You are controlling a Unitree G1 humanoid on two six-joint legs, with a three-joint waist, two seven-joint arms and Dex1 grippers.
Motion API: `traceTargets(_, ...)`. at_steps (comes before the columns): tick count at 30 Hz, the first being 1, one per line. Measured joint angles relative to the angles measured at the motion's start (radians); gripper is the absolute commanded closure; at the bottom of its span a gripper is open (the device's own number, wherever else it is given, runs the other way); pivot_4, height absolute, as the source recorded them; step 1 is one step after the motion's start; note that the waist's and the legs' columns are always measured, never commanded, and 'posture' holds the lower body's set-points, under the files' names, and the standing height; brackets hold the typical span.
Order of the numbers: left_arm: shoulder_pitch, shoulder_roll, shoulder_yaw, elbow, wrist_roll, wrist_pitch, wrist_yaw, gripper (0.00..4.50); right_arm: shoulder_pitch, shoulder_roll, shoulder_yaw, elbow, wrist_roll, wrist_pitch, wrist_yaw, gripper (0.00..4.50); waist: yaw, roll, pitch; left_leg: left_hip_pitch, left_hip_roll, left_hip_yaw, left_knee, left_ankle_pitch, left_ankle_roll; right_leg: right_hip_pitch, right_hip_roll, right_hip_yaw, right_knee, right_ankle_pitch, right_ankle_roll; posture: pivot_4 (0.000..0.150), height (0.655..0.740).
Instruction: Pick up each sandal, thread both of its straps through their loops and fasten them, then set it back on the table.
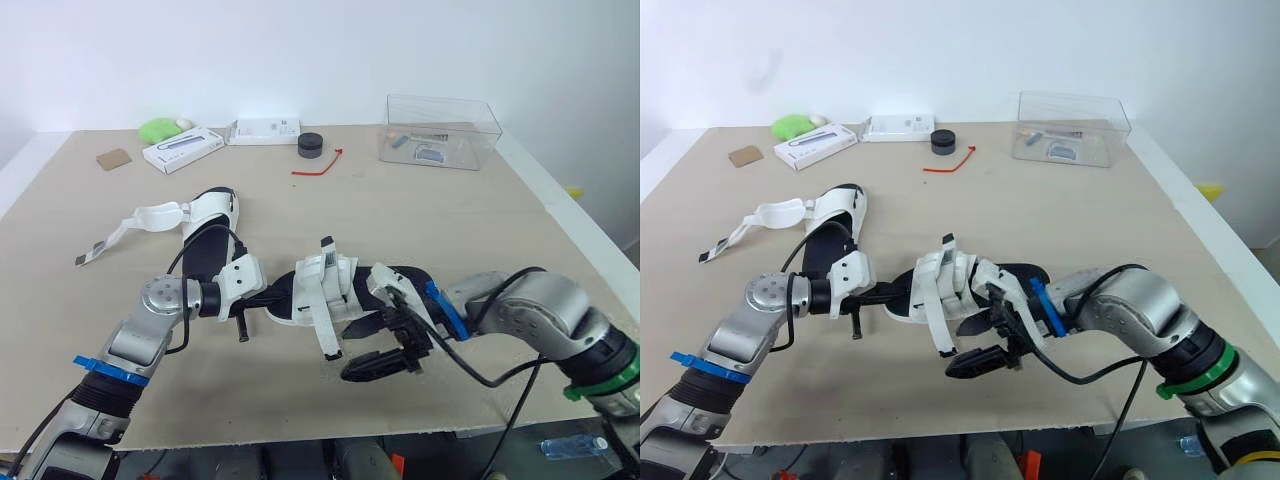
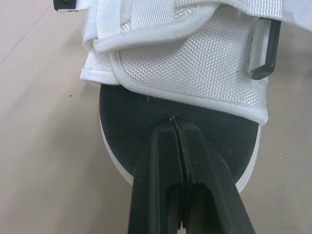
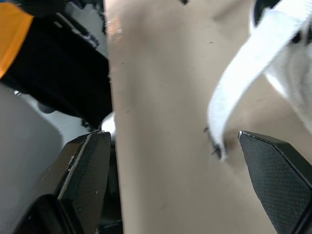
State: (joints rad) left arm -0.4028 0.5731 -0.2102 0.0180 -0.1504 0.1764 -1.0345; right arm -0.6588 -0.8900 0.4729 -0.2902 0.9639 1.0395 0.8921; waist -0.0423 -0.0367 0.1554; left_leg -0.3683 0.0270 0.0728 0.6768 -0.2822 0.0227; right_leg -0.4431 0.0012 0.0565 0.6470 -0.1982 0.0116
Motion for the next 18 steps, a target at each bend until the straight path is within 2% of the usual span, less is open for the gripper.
traceTargets(3,0.001,0.0,0.0,-0.001,0.0,0.0,0.001,4.5,0.0,0.06,-0.017,0.018,-0.024,0.05,-0.039,0.82,0.0,0.0,0.0,-0.001,0.0,-0.002,0.0,0.0,0.0,0.0,0.0,0.0,0.0,0.0,0.0,0.15,0.7261)
traceTargets(4,0.001,0.0,0.0,-0.002,0.0,0.0,0.001,4.5,0.0,0.078,-0.021,0.025,-0.036,0.066,-0.049,1.21,0.0,0.0,0.0,-0.001,0.0,-0.002,0.001,0.0,0.0,0.0,0.001,0.0,0.0,0.0,0.0,0.15,0.7261)
traceTargets(5,0.001,0.0,0.0,-0.002,0.0,0.0,0.001,4.5,0.0,0.094,-0.024,0.032,-0.045,0.081,-0.056,1.63,0.0,0.0,0.0,-0.001,0.0,-0.003,0.001,0.0,0.0,0.0,0.001,0.0,0.0,0.0,0.001,0.15,0.7261)
traceTargets(8,0.001,0.0,0.0,-0.003,0.0,0.0,0.001,4.5,-0.017,0.147,-0.053,0.055,-0.051,0.152,-0.078,3.26,0.0,0.0,0.0,-0.002,-0.001,-0.004,0.001,0.0,0.0,0.0,0.001,0.0,0.0,0.0,0.001,0.15,0.7261)
traceTargets(11,0.003,0.0,0.0,-0.005,-0.001,0.0,0.002,4.5,-0.028,0.172,-0.089,0.06,-0.049,0.21,-0.087,4.44,-0.001,0.0,0.0,-0.002,-0.001,-0.006,0.001,0.0,0.0,0.0,0.002,-0.001,0.0,-0.001,0.001,0.15,0.7261)
traceTargets(16,0.005,0.001,0.002,-0.007,-0.001,0.0,0.003,4.5,-0.064,0.207,-0.141,0.092,-0.024,0.322,-0.087,4.44,-0.001,0.0,0.0,-0.002,-0.001,-0.006,0.001,0.0,0.0,0.0,0.002,0.0,0.0,-0.001,0.001,0.15,0.7261)
traceTargets(18,0.005,0.004,0.005,-0.006,-0.001,0.0,0.002,4.5,-0.127,0.256,-0.189,0.155,0.003,0.405,-0.091,4.44,-0.004,0.0,0.0,-0.002,-0.001,-0.006,0.001,0.0,0.0,0.0,0.002,0.0,0.0,0.0,0.0,0.15,0.7261)
